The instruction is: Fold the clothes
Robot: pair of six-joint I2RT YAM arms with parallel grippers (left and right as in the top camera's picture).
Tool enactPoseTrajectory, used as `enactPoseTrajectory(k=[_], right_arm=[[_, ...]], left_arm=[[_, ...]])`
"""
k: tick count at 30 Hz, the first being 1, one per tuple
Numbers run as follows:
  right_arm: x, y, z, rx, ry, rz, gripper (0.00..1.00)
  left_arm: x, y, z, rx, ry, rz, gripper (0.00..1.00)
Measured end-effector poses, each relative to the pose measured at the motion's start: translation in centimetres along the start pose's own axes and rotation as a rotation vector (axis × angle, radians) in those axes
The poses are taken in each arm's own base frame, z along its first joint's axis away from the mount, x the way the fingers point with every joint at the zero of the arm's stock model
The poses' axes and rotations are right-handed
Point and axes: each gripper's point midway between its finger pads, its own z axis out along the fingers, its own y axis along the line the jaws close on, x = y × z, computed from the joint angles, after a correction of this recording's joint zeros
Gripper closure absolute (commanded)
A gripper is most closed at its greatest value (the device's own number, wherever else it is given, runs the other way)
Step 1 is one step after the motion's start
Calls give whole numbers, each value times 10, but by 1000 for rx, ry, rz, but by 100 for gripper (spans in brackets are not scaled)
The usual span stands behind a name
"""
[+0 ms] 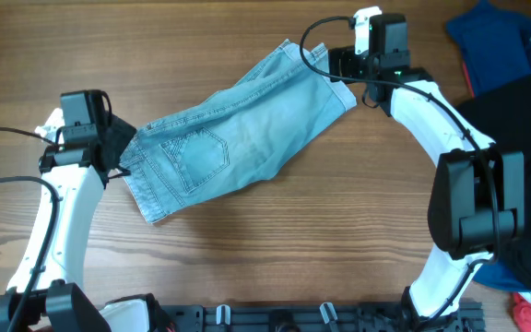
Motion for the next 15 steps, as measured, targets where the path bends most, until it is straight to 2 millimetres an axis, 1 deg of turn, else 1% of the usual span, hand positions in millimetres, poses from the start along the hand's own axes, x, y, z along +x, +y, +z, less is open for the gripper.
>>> enactPoseTrajectory(k=[3, 5, 6, 8, 10, 11, 13, 15], right_arm=[[1, 0, 0, 0, 3, 0, 0], [2, 0, 0, -1, 8, 0, 0], [5, 0, 0, -1, 19, 0, 0], [19, 1, -1, -5, 78, -1, 0], [39, 2, -3, -10, 159, 0, 0], [51, 3, -5, -13, 208, 2, 0], [64, 4, -9, -16, 265, 5, 0], [82, 5, -15, -20, 346, 6, 0]], left_arm=[[2, 2, 0, -7, 7, 2, 0], [14, 11, -1, -40, 60, 18, 0], [25, 15, -2, -50, 112, 27, 0], [47, 24, -6, -71, 219, 42, 0], [61, 31, -10, -89, 290, 50, 0], [64, 32, -10, -87, 302, 50, 0], [68, 30, -7, -72, 311, 46, 0], [72, 25, -2, -42, 321, 40, 0]])
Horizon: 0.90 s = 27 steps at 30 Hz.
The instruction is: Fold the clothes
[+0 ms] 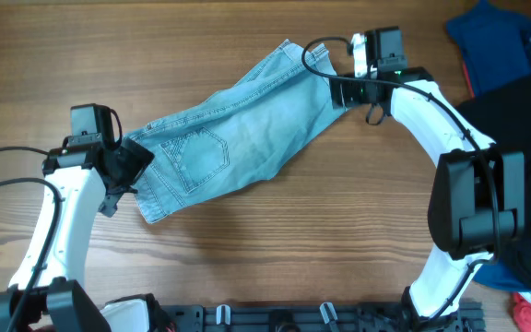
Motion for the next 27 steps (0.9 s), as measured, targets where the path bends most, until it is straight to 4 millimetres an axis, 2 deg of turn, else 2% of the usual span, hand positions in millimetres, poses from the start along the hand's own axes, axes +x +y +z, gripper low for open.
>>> enactPoseTrajectory(k=[5, 10, 11, 13, 14, 18, 20, 22, 24, 27], right_arm=[[41, 2, -3, -8, 167, 9, 0], [67, 4, -9, -8, 276, 50, 0], [70, 4, -10, -8, 291, 56, 0], [77, 4, -13, -7, 319, 65, 0], [79, 4, -13, -5, 328, 74, 0], [91, 5, -18, -3, 382, 90, 0], [97, 5, -20, 1, 407, 111, 0], [102, 6, -22, 7, 429, 141, 0], [103, 8, -23, -4, 434, 166, 0], [92, 21, -19, -79, 393, 188, 0]], left_arm=[[14, -3, 29, 9, 77, 1, 0], [20, -4, 53, -17, 127, 1, 0], [21, -4, 58, -23, 134, 1, 4], [22, -3, 67, -33, 149, 1, 18], [23, -3, 70, -42, 155, -1, 48], [13, -16, 75, 13, 123, 12, 78], [6, -23, 77, 59, 117, 17, 88], [-5, -22, 77, 99, 117, -3, 91], [-20, -14, 77, 118, 108, -39, 79], [-47, 18, 80, 119, 100, -132, 75]])
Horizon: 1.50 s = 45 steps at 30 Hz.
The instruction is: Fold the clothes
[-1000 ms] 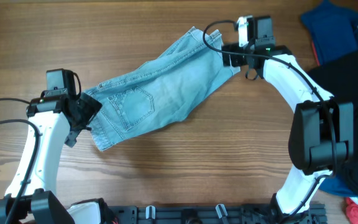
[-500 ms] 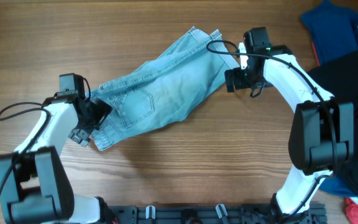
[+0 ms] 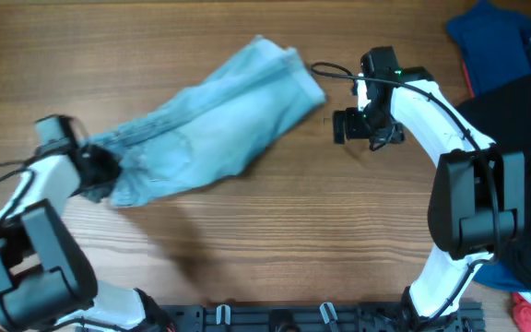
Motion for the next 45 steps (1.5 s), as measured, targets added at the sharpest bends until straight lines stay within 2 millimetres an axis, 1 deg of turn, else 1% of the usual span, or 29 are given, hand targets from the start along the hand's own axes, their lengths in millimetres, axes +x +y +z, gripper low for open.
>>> enactPoseTrajectory(k=[1, 3, 4, 6, 7, 9, 10, 11, 13, 14, 16, 19, 22, 23, 25, 28, 29, 31, 32, 33, 36, 39, 41, 42, 43, 45], right_arm=[[-5, 4, 0, -24, -19, -2, 0], [-30, 24, -4, -130, -118, -24, 0], [-39, 33, -6, -183, -154, -42, 0], [-54, 51, -13, -281, -220, -81, 0], [-64, 63, -20, -346, -267, -110, 0], [-74, 77, -26, -426, -316, -145, 0], [-78, 82, -26, -454, -328, -156, 1], [-80, 84, -23, -471, -334, -163, 1], [-84, 89, -9, -507, -333, -166, 3], [-90, 91, 4, -525, -341, -161, 4], [-95, 91, 22, -537, -343, -148, 4], [-115, 99, 25, -568, -428, -171, 6], [-129, 110, 27, -588, -496, -193, 7], [-131, 114, 28, -594, -511, -200, 8], [-138, 124, 29, -607, -547, -211, 9], [-144, 139, 33, -616, -595, -231, 15], [-147, 144, 33, -615, -613, -233, 19], [-151, 151, 33, -615, -643, -245, 39], [-151, 153, 36, -608, -645, -238, 67], [-151, 154, 41, -588, -640, -221, 96], [-150, 150, 47, -556, -625, -195, 96], [-144, 140, 55, -537, -569, -155, 96], [-139, 131, 54, -526, -518, -119, 96], [-132, 121, 53, -514, -470, -89, 96], [-124, 110, 50, -495, -420, -51, 96], [-106, 88, 46, -449, -328, 16, 96]], left_arm=[[-5, 6, -1, 3, 1, -19, 75], [-12, 19, -3, 12, 16, -55, 75], [-12, 21, -4, 15, 22, -60, 75], [-12, 22, -4, 18, 24, -51, 75], [-12, 22, -4, 17, 26, -44, 75], [-11, 22, -4, 15, 29, -35, 74], [-11, 22, -4, 15, 30, -34, 74], [-11, 22, -4, 14, 31, -32, 74], [-11, 22, -4, 13, 32, -31, 74], [-11, 23, -4, 12, 34, -29, 74], [-10, 23, -4, 9, 38, -30, 74], [-6, 25, -5, 0, 53, -21, 76], [-4, 26, -5, -3, 61, -3, 84], [-4, 26, -5, -3, 66, 5, 85], [-1, 26, -6, -10, 77, 35, 85], [3, 25, -6, -35, 79, 78, 84], [3, 25, -6, -40, 76, 86, 84], [3, 25, -6, -46, 73, 93, 84], [3, 25, -6, -48, 72, 96, 84], [3, 25, -6, -48, 72, 98, 83], [3, 25, -6, -48, 71, 99, 83], [1, 25, -6, -50, 63, 105, 83], [0, 24, -6, -46, 57, 109, 84], [-1, 23, -5, -42, 53, 115, 83], [-1, 20, -5, -32, 48, 130, 79], [-2, 11, -3, -2, 39, 174, 64]])
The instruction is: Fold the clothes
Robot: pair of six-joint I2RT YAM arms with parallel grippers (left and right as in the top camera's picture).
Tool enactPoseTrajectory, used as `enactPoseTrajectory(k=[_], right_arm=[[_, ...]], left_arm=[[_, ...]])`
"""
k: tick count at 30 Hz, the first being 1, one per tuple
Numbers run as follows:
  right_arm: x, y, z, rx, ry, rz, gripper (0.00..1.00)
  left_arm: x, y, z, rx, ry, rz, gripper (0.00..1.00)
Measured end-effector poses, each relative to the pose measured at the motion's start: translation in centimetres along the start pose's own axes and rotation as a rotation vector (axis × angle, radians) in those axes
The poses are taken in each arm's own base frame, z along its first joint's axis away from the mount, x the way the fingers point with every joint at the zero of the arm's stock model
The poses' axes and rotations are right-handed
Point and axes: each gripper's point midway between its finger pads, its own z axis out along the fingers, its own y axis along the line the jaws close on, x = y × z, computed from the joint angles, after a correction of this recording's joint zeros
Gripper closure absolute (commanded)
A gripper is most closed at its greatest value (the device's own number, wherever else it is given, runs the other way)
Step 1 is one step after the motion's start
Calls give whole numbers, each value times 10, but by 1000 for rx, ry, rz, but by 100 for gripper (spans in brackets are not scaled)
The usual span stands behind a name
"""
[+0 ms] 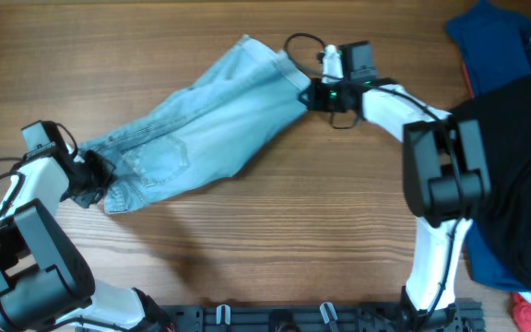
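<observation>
A light-blue denim garment (201,120) lies slantwise on the wooden table, running from lower left to upper right. My left gripper (95,175) is at its lower-left end, where the cloth bunches between the fingers. My right gripper (308,93) is pressed against the garment's right-hand corner. Its fingertips are hidden under the gripper body, so I cannot make out how the jaws stand.
A heap of other clothes fills the right edge: a blue piece (491,37), a large black piece (514,166) and a bit of red (530,315). A black rail (321,318) runs along the table's front edge.
My right gripper, then clear of the cloth and lower on the table, is now against the garment's right corner. The garment has shifted slightly left. My left gripper holds the same end.
At first both grippers were at opposite ends of the flat-lying denim. Then the left gripper sat lower on its end. Later the garment lay further left, held by the left gripper, with the right gripper off the cloth. Now the right gripper is back at the right corner.
</observation>
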Motion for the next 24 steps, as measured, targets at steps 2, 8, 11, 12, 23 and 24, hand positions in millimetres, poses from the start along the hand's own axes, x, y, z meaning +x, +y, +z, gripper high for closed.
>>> enactPoseTrajectory(k=[2, 8, 11, 12, 23, 24], right_arm=[[16, -21, -36, 106, 73, 78, 96], [59, -35, -129, 355, 225, 151, 96], [70, -36, -140, 390, 261, 161, 95], [73, -37, -141, 399, 274, 165, 96], [-41, -19, -126, 301, -168, -70, 74], [-57, -16, -129, 300, -231, -96, 67]], left_arm=[[2, -10, 4, 35, 0, 48, 50], [2, -20, 3, 85, 3, 132, 50], [8, -21, 3, 94, 31, 143, 52], [10, -20, 2, 94, 40, 145, 53], [20, -19, 1, 89, 95, 140, 56], [20, -18, 1, 84, 95, 139, 56]])
